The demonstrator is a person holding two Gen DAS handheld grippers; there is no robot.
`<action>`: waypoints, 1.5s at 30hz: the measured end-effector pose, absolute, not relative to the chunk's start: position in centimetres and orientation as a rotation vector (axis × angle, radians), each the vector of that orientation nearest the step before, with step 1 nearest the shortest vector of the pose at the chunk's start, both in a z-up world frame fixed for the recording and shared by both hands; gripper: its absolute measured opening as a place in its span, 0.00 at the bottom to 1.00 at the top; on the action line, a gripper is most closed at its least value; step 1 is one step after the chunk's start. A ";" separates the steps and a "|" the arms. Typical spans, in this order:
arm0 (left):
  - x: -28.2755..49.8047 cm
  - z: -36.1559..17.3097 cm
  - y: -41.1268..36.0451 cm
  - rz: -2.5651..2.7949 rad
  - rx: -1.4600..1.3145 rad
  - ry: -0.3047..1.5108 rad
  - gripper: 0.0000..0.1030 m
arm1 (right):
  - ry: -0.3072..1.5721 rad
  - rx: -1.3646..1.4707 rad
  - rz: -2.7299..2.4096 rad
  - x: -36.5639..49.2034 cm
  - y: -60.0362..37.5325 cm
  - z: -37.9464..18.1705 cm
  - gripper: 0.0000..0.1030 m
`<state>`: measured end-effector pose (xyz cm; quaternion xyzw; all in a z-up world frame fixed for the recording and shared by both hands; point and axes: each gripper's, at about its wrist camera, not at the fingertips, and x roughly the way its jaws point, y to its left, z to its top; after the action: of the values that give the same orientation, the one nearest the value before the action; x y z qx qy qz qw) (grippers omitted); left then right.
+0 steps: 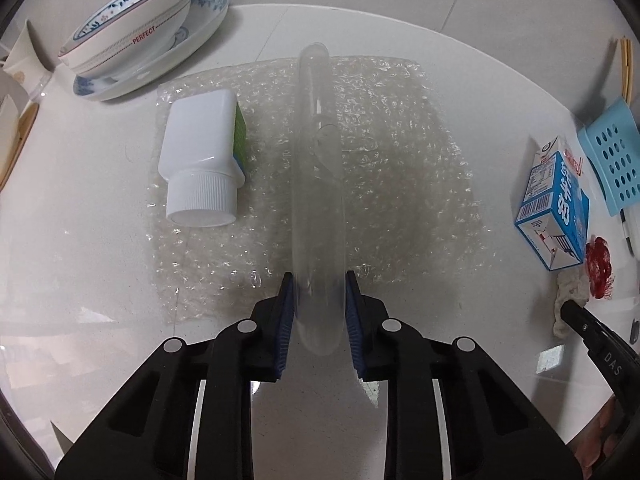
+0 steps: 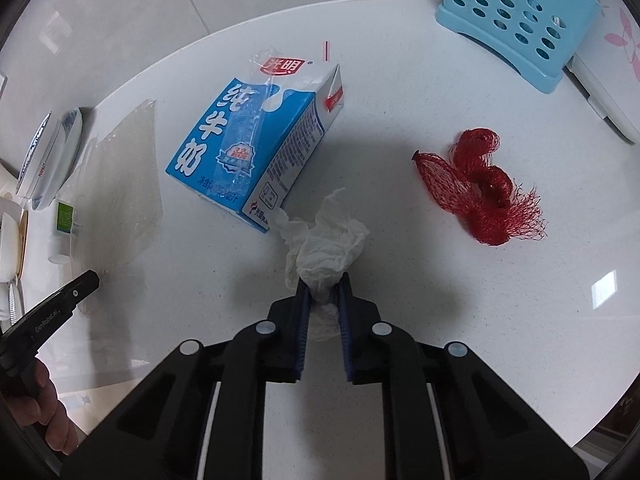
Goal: Collect trash
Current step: 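Lift the tissue and clear tube off the counter with both tools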
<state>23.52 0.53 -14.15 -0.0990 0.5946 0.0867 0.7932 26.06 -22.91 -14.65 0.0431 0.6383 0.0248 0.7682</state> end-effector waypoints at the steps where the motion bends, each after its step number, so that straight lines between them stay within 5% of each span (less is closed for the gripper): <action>1: 23.4 -14.1 0.8 0.187 -0.212 1.275 0.22 | 1.382 0.089 0.053 26.0 -22.9 -14.6 0.11; 45: 17.0 -4.2 -0.2 0.093 -0.195 1.088 0.21 | 1.238 0.047 0.076 21.3 -22.9 -7.4 0.09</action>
<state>17.01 -0.25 -4.22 -0.0927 0.5166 0.0440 0.8501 21.30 -22.89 -7.45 0.0220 0.5799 0.0357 0.8136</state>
